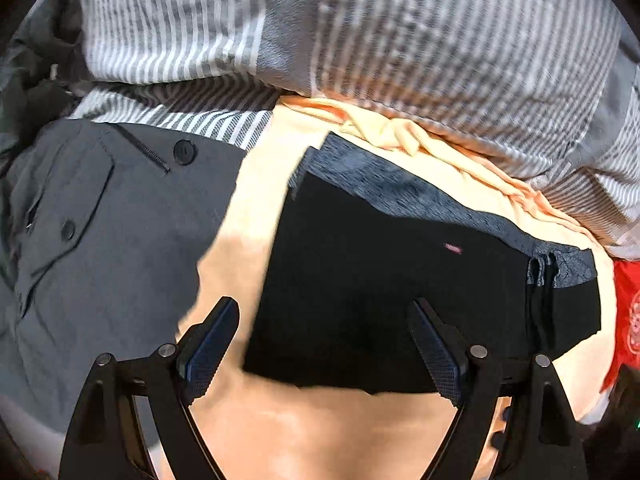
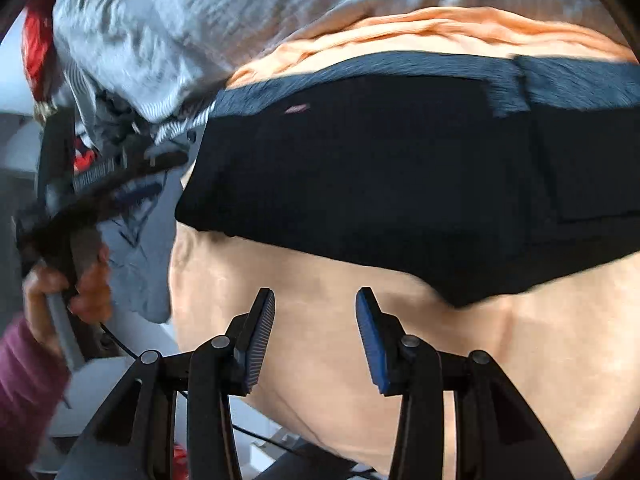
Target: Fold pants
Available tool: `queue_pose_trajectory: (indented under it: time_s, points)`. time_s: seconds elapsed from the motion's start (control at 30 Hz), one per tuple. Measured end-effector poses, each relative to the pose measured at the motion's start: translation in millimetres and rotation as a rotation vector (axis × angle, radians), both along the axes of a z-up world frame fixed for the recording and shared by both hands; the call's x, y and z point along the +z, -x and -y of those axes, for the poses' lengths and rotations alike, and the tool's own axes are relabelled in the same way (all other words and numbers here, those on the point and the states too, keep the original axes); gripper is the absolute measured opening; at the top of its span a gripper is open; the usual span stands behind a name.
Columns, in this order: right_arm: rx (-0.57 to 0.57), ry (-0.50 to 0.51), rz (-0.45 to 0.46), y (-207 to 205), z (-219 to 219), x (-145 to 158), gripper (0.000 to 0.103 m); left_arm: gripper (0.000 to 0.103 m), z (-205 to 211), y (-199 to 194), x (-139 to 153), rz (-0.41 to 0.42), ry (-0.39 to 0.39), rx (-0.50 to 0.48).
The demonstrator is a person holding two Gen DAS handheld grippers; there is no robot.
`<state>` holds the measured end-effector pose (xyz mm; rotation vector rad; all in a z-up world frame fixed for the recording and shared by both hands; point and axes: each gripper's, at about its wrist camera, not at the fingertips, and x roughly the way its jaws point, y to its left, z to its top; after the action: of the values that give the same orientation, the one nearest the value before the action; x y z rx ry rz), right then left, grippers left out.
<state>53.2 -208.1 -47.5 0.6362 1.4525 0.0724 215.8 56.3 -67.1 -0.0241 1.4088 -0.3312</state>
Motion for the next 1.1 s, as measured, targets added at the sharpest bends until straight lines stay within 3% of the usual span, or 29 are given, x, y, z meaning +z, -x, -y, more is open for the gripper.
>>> queue_pose_trajectory:
  time_s: [0.13,0.27,0.3,0.33,0.53,0.63,0.73,0.83,1.1]
  points:
    - [0.141,0.167,0.040,-22,-62,1,0.046,0.087,-11,-22,-15,-0.040,0.052,-0.035]
    - [0.192,0.253,0.057,-35,-96,-1,0.046,0.087,-9,-44,-26,-0.057,0.090,-0.097]
    - [0.202,0.298,0.062,-36,-101,-1,0.046,0.087,-8,-48,-29,-0.069,0.102,-0.110]
    - [0.246,0.404,0.079,-39,-111,-1,0.046,0.087,-7,-52,-33,-0.085,0.115,-0.116]
    - [0.565,0.686,0.264,-47,-176,-9,0.047,0.087,0,-62,-60,-0.156,0.153,-0.144]
    - [0.665,0.789,0.338,-48,-196,-20,0.051,0.087,1,-64,-67,-0.180,0.177,-0.149]
    - [0.693,0.844,0.363,-51,-200,-30,0.051,0.088,3,-65,-73,-0.196,0.188,-0.164]
    - [0.739,0.875,0.386,-52,-202,-40,0.051,0.101,7,-66,-76,-0.210,0.226,-0.171]
    - [0.844,0.947,0.462,-35,-225,-45,0.051,0.101,15,-64,-77,-0.199,0.213,-0.190]
